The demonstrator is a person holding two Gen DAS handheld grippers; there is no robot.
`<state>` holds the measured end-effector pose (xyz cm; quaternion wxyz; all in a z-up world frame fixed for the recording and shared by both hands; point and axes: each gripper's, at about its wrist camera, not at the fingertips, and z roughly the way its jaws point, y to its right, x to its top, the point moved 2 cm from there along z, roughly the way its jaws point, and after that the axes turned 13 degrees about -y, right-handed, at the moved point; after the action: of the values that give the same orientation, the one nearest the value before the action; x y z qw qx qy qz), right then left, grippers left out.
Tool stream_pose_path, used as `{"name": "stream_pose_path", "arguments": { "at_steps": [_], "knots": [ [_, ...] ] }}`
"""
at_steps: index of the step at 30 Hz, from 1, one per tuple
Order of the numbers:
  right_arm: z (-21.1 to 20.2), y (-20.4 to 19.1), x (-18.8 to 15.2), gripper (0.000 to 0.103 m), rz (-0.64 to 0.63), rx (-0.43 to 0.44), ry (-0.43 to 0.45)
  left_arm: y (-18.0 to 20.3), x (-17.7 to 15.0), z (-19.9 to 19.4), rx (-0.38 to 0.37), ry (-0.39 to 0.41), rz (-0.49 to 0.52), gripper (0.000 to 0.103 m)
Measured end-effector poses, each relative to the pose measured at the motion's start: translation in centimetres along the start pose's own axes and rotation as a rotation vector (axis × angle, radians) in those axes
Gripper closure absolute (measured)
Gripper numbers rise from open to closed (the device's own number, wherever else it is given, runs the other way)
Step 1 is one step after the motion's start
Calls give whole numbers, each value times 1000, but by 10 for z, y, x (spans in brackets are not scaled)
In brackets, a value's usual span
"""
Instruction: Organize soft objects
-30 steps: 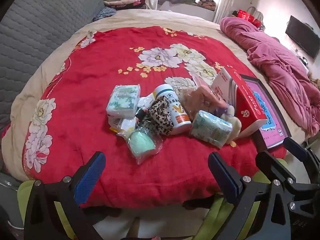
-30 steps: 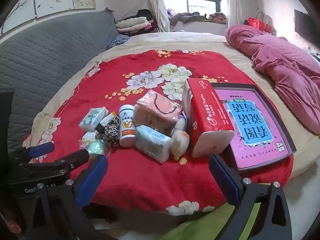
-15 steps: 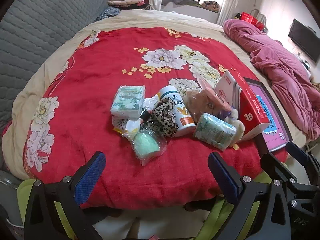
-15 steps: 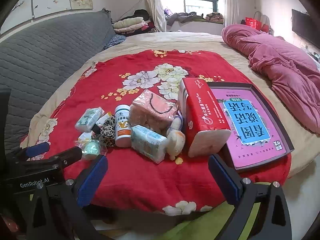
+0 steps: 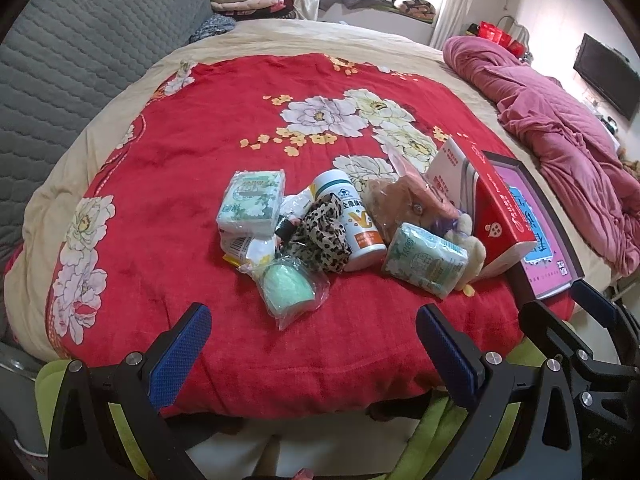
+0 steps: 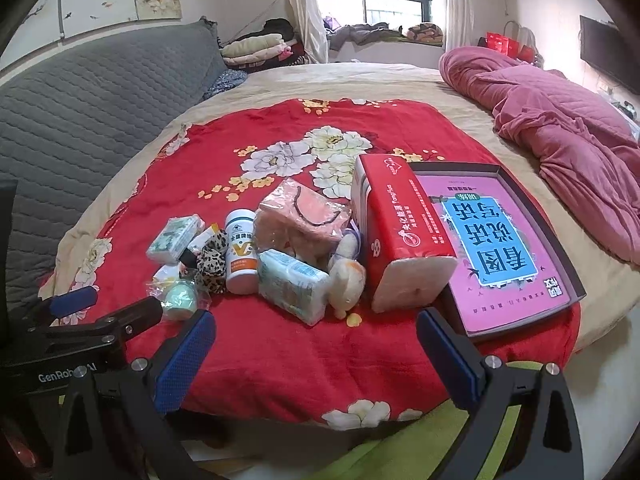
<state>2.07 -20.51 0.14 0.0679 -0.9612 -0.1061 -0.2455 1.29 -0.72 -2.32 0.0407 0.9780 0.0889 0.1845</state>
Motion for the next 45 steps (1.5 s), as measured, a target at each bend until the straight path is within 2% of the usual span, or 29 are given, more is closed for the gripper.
{"name": "stream_pose_path", "arguments": {
  "at_steps": [23,33,41,45],
  "knots": [
    [-3,4,-2,2,4,-7,1,2,-1,1,-1,3,1,1],
    [-1,1,0,2,-3,-7,-5,-9,1,3,-8,-10,-32,1],
    [8,-7,-1,2,-35,-19,-13,-21,3,16,-10,-47,-68,1],
    [15,-9,1,2,-53,-27,-20,-30,6,33,-21,-96,-103,1]
  ]
}}
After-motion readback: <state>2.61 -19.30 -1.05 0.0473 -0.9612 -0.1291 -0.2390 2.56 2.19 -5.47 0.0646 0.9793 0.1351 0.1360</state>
